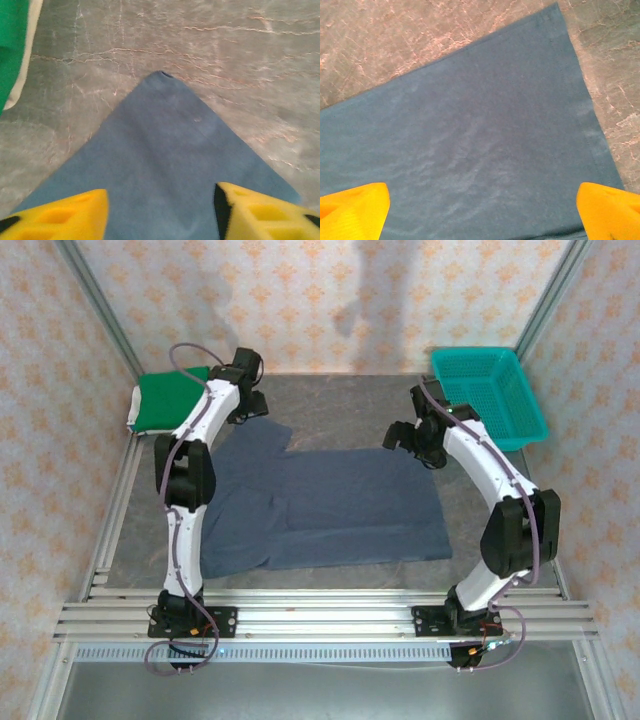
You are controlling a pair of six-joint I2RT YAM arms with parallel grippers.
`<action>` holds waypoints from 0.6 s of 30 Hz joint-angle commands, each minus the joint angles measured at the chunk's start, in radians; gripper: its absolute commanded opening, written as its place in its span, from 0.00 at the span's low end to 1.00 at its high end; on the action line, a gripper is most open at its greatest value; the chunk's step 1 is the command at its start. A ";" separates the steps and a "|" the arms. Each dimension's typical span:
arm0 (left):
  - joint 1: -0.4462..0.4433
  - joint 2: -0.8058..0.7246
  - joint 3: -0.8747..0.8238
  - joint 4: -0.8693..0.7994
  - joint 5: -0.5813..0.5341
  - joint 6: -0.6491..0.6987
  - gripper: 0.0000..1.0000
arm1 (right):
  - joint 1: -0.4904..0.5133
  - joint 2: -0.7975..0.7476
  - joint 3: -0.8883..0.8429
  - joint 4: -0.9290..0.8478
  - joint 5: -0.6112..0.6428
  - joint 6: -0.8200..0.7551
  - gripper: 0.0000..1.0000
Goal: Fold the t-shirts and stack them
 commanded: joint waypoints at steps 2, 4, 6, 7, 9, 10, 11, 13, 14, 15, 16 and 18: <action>0.023 0.063 0.135 -0.054 -0.071 0.042 0.53 | -0.026 -0.002 0.021 -0.079 0.002 -0.045 0.95; 0.032 0.104 0.166 -0.035 -0.064 0.037 0.53 | -0.036 -0.018 0.005 -0.084 0.008 -0.053 0.95; 0.037 0.145 0.202 -0.019 -0.055 0.035 0.53 | -0.051 -0.033 -0.011 -0.091 0.005 -0.058 0.95; 0.039 0.167 0.225 -0.018 -0.048 0.034 0.54 | -0.056 -0.038 -0.019 -0.096 0.005 -0.059 0.95; 0.041 0.206 0.270 -0.014 -0.029 0.034 0.54 | -0.066 -0.044 -0.027 -0.106 0.005 -0.064 0.95; 0.043 0.221 0.282 -0.006 -0.023 0.033 0.54 | -0.069 -0.045 -0.031 -0.111 0.007 -0.067 0.95; 0.043 0.234 0.287 0.005 -0.011 0.028 0.54 | -0.073 -0.047 -0.034 -0.113 0.008 -0.068 0.95; 0.049 0.251 0.287 0.022 0.006 0.006 0.54 | -0.077 -0.047 -0.039 -0.118 0.012 -0.073 0.95; 0.050 0.260 0.287 0.031 0.013 0.001 0.54 | -0.079 -0.046 -0.041 -0.118 0.014 -0.075 0.95; 0.050 0.267 0.287 0.039 0.014 -0.004 0.54 | -0.080 -0.045 -0.044 -0.118 0.013 -0.074 0.95; 0.050 0.274 0.287 0.049 0.017 -0.008 0.54 | -0.082 -0.044 -0.047 -0.116 0.009 -0.075 0.95; 0.051 0.290 0.294 0.060 0.023 -0.014 0.54 | -0.085 -0.041 -0.050 -0.110 0.003 -0.076 0.95</action>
